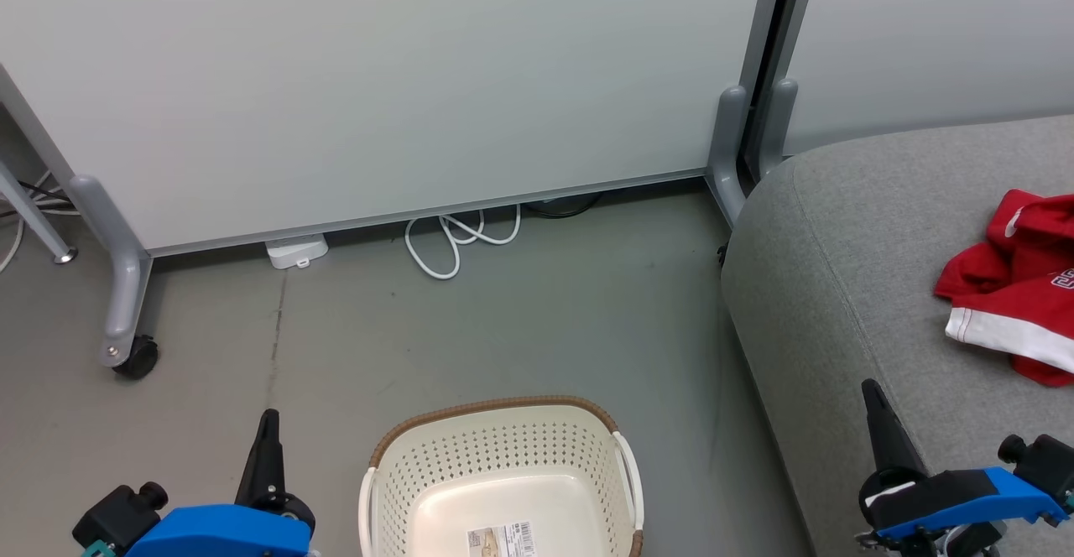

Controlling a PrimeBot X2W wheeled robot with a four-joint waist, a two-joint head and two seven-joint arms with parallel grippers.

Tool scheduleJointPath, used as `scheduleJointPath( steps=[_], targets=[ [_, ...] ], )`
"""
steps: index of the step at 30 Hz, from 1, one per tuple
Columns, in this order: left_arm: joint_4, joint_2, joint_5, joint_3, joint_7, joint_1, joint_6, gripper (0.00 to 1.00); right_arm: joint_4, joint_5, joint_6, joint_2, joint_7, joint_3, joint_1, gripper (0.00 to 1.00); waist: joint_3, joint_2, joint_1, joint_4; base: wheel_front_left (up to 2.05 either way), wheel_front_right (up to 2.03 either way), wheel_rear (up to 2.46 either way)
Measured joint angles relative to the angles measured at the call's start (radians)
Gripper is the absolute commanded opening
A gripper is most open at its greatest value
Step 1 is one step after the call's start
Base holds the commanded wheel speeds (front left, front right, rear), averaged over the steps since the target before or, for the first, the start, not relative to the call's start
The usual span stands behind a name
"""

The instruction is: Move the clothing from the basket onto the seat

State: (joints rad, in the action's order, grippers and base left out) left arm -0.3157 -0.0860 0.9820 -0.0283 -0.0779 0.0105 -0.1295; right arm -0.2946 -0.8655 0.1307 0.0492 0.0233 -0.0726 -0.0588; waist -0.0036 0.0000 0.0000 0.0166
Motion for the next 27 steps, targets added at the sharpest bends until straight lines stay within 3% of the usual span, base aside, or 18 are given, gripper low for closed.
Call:
scheduleJointPath(
  steps=[27],
  targets=[
    [0.029, 0.013, 0.263, 0.054, 0.077, 0.038, 0.0, 0.0, 0.02, -0.308, 0.0, 0.0, -0.058, -0.017, -0.019, 0.0, 0.002, 0.0, 0.0, -0.006, 0.0, 0.0, 0.0]
  ],
)
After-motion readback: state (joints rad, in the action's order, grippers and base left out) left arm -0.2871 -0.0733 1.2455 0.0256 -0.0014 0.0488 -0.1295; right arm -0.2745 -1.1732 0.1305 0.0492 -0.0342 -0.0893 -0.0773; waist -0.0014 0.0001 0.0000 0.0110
